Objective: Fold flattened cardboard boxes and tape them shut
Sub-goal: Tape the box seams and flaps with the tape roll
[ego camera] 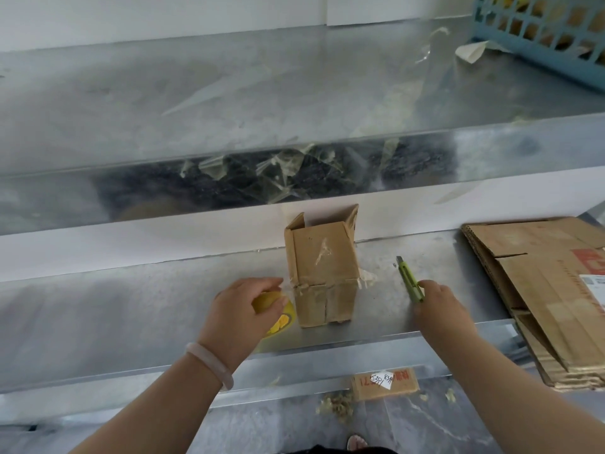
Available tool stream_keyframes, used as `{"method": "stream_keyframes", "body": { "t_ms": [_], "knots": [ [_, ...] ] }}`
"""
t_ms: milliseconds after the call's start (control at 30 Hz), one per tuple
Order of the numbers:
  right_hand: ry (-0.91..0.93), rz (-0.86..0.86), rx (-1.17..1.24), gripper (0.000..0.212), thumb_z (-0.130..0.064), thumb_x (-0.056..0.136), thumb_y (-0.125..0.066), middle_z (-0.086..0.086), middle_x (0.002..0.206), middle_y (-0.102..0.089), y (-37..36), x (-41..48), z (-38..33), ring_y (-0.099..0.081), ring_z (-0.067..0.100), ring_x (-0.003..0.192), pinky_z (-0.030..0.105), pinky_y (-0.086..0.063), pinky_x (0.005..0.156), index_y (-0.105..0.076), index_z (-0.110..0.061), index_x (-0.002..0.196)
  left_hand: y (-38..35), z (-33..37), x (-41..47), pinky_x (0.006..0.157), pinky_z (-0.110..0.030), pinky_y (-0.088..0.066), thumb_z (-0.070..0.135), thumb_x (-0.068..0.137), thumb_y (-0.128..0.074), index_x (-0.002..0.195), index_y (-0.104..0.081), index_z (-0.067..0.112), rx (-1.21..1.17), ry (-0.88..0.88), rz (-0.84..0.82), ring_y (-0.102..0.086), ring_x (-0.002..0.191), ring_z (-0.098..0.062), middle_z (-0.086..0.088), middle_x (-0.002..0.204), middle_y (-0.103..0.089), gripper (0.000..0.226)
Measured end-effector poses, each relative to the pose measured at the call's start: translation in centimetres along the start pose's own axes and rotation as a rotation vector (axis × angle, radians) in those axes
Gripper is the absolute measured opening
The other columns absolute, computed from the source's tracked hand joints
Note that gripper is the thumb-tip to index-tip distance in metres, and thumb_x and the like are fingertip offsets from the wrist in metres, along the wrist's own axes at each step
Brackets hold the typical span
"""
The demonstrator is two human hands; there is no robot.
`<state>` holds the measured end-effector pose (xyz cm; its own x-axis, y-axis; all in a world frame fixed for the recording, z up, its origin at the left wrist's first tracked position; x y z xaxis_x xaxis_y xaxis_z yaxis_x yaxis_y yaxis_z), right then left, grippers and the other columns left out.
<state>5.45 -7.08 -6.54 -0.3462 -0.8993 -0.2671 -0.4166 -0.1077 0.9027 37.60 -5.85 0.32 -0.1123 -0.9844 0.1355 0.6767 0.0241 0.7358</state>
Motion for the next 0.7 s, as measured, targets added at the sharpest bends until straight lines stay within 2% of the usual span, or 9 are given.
{"method": "stream_keyframes", "body": {
  "t_ms": [67, 167, 300, 367, 400, 433, 500, 600, 700],
  "knots": [
    [-0.043, 0.06, 0.188, 0.038, -0.014, 0.095, -0.043, 0.011, 0.112, -0.058, -0.1, -1.7, -0.2, -0.059, 0.024, 0.078, 0.041, -0.053, 0.068, -0.05, -0.014, 0.133, 0.1, 0.0, 0.0, 0.078, 0.0, -0.035, 0.043, 0.078, -0.069, 0.106, -0.067, 0.036, -0.051, 0.03, -0.003, -0.057, 0.089, 0.01, 0.022, 0.093, -0.065, 0.029],
    [-0.064, 0.158, 0.455, 0.038, -0.007, 0.097, -0.034, 0.008, 0.089, -0.06, 0.3, -5.0, -1.0, -0.053, 0.021, 0.06, 0.032, -0.041, 0.05, -0.052, -0.016, 0.129, 0.2, -0.2, 0.2, 0.075, -0.002, -0.039, 0.029, 0.08, -0.075, 0.094, -0.068, 0.032, -0.081, 0.03, 0.019, -0.058, 0.089, 0.008, 0.023, 0.088, -0.065, 0.016],
    [-0.023, 0.17, 0.819, 0.031, -0.014, 0.102, -0.035, 0.0, 0.069, -0.056, 1.7, -9.8, -2.8, -0.045, 0.022, 0.061, 0.039, -0.039, 0.057, -0.06, -0.021, 0.118, 0.3, -0.4, 0.3, 0.074, -0.007, -0.039, 0.027, 0.082, -0.072, 0.087, -0.073, 0.023, -0.045, -0.033, 0.023, -0.058, 0.084, 0.004, 0.023, 0.082, -0.063, 0.006],
    [0.146, 0.206, 0.736, 0.022, -0.03, 0.1, -0.041, -0.005, 0.061, -0.053, 2.6, -12.3, -4.5, -0.046, 0.012, 0.058, 0.038, -0.04, 0.056, -0.063, -0.031, 0.106, 0.4, -0.4, 0.4, 0.075, -0.008, -0.04, 0.026, 0.083, -0.072, 0.086, -0.074, 0.022, -0.053, -0.062, 0.032, -0.059, 0.083, 0.001, 0.019, 0.083, -0.065, 0.006],
    [0.243, 0.226, 0.642, 0.017, -0.034, 0.097, -0.044, -0.006, 0.061, -0.053, 2.9, -13.4, -5.3, -0.047, 0.01, 0.057, 0.03, -0.04, 0.055, -0.061, -0.035, 0.1, 0.4, -0.4, 0.5, 0.075, -0.007, -0.039, 0.026, 0.083, -0.073, 0.086, -0.074, 0.022, -0.057, -0.075, 0.033, -0.059, 0.084, 0.001, 0.018, 0.084, -0.065, 0.005],
    [0.329, 0.229, 0.55, 0.011, -0.036, 0.095, -0.046, -0.007, 0.063, -0.053, 2.9, -14.1, -6.0, -0.05, 0.009, 0.061, 0.022, -0.038, 0.053, -0.057, -0.039, 0.096, 0.5, -0.4, 0.6, 0.074, -0.005, -0.038, 0.026, 0.083, -0.072, 0.086, -0.074, 0.022, -0.06, -0.085, 0.03, -0.058, 0.084, 0.002, 0.018, 0.084, -0.066, 0.005],
    [0.411, 0.16, 0.401, 0.007, -0.037, 0.097, -0.046, -0.012, 0.073, -0.053, 2.7, -15.3, -7.2, -0.052, 0.003, 0.075, 0.02, -0.038, 0.055, -0.049, -0.043, 0.1, 0.7, -0.4, 0.6, 0.074, -0.003, -0.036, 0.027, 0.084, -0.071, 0.086, -0.074, 0.024, -0.054, -0.096, 0.018, -0.057, 0.085, 0.004, 0.018, 0.085, -0.065, 0.005],
    [0.497, 0.069, 0.265, 0.037, -0.036, 0.101, -0.04, -0.019, 0.09, -0.056, 2.2, -16.7, -9.1, -0.055, 0.001, 0.08, 0.019, -0.044, 0.061, -0.03, -0.053, 0.131, 1.1, -0.4, 0.6, 0.076, -0.011, -0.04, 0.027, 0.084, -0.07, 0.087, -0.074, 0.024, -0.049, -0.095, 0.01, -0.058, 0.084, 0.0, 0.016, 0.087, -0.067, 0.007],
    [0.545, 0.009, 0.11, 0.058, -0.034, 0.103, -0.032, -0.012, 0.102, -0.059, 1.7, -17.5, -11.1, -0.06, 0.011, 0.081, 0.029, -0.051, 0.069, 0.002, -0.06, 0.143, 1.4, -0.6, 0.6, 0.072, -0.014, -0.044, 0.029, 0.083, -0.07, 0.088, -0.072, 0.026, -0.064, -0.054, 0.006, -0.058, 0.082, 0.001, 0.017, 0.085, -0.066, 0.007]
  ]
}}
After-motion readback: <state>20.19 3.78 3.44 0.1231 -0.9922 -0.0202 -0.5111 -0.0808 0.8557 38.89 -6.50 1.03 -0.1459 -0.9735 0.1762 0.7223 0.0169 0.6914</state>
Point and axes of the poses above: each hand's wrist, its own x-axis towards the middle knuckle, its own y-axis out of the back of the hand, z = x × y, the point moved 1 cm from there along x, towards the middle knuckle
